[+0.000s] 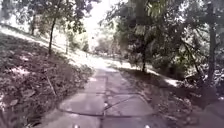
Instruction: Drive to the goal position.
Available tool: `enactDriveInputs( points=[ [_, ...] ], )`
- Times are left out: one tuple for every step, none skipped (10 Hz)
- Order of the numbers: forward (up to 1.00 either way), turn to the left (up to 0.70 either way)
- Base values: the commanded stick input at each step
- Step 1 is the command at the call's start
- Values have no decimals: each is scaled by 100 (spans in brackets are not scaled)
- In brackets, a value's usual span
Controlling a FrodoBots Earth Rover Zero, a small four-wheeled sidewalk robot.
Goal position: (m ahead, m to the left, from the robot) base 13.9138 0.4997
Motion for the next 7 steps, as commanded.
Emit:
enactDriveInputs(
  points=[
    [45,0],
    [45,0],
    [45,0],
    [45,0],
    [45,0],
    [45,0],
    [45,27]
  ],
)
